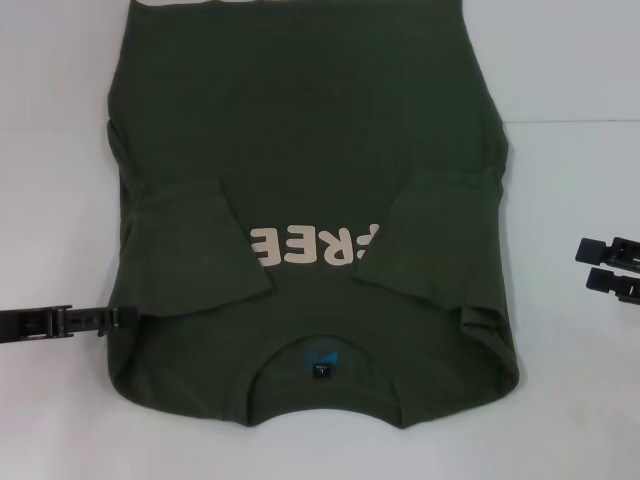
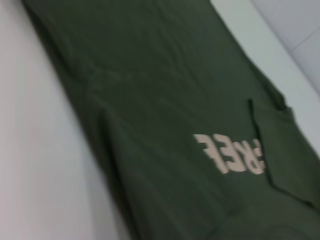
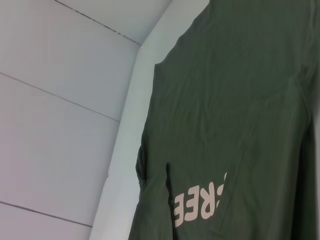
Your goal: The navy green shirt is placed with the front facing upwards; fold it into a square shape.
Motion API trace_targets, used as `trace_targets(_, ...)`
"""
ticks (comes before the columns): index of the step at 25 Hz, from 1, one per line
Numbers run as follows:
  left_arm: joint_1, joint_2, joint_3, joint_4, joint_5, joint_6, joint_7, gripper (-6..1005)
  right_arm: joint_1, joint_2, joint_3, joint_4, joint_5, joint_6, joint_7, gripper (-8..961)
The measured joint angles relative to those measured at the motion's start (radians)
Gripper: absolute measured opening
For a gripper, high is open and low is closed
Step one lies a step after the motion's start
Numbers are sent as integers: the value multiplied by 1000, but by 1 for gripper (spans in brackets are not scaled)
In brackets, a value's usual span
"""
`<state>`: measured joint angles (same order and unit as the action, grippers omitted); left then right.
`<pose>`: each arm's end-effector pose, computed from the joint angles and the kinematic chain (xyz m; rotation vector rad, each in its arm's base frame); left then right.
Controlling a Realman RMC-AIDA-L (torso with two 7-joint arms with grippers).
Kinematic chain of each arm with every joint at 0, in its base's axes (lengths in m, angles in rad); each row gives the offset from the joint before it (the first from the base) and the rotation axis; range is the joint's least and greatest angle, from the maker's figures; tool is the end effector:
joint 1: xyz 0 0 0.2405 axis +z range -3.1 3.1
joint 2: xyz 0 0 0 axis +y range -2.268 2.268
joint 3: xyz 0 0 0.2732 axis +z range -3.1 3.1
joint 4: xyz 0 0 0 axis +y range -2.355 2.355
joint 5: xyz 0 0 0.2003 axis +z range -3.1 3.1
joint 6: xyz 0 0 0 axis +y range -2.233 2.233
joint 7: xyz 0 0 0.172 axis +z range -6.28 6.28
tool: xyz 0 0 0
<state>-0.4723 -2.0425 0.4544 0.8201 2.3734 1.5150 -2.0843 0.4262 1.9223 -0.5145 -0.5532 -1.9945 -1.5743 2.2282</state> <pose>-0.3433 0.3299 0.0190 -2.2355 -1.5821 -0.4269 0.3331 0.3253 0.0393 -2.0529 1.8928 0.9322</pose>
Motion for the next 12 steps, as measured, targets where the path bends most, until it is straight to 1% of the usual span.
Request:
trace_targets(7,-7,-2,10,-2,36,-44,-5,915,10,2,1,0,-1,-1,-1,824)
trace_targets(12,-9,-14,49,-8,36,-89,-5,914,11,2,1,-1,0,1,-3,824)
